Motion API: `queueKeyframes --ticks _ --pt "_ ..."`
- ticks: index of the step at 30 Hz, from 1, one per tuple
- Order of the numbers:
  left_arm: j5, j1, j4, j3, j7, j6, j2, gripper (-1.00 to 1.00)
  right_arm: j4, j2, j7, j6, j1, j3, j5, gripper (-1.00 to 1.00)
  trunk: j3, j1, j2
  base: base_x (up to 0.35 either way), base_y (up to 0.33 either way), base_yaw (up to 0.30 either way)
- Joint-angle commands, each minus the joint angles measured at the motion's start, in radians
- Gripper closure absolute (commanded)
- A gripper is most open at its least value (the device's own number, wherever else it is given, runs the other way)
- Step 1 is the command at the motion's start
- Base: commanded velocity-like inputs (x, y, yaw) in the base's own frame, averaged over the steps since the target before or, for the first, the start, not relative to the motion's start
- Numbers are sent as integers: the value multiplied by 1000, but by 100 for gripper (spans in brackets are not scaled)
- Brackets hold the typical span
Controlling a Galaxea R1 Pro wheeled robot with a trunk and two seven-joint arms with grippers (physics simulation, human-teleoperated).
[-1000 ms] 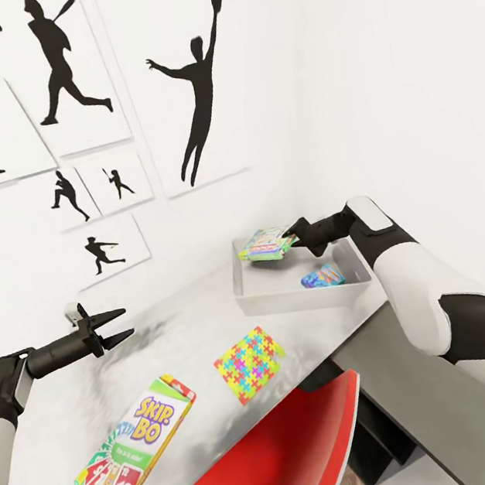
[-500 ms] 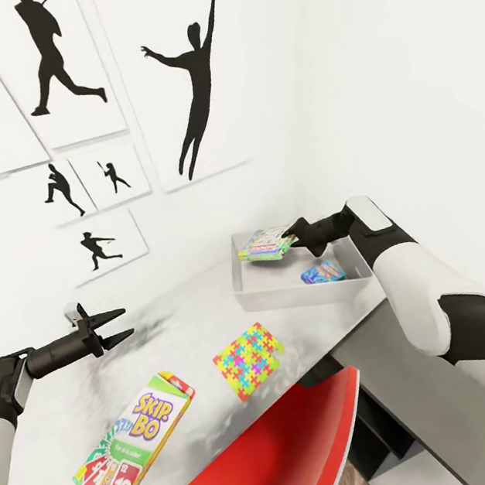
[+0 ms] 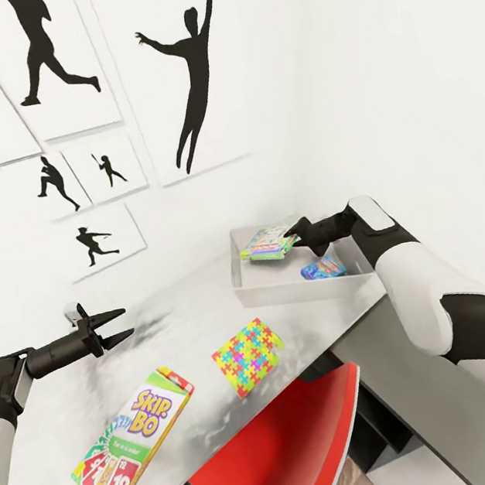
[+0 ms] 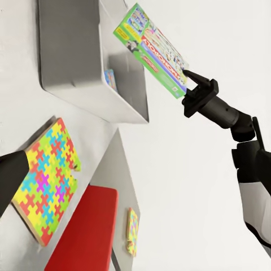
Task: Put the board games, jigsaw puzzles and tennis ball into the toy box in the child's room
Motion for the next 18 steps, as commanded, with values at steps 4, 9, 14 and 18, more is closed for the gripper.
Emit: queueKeyframes --ticks 4,9,14,18 --pt "-1 -1 0 0 -5 11 0 -100 -1 -1 -11 2 -1 -6 -8 100 -8 1 -2 0 0 0" --pt "-1 -1 0 0 -5 11 0 -100 -1 -3 -10 3 -1 -6 -7 100 -16 1 -2 0 0 0" --pt "-1 -1 0 0 -7 11 1 -100 -2 -3 -6 3 -1 -7 -8 100 -25 1 -2 0 0 0" --pt "-1 -1 0 0 -8 11 1 -100 -3 -2 -5 3 -2 -7 -8 100 -31 1 -2 0 0 0"
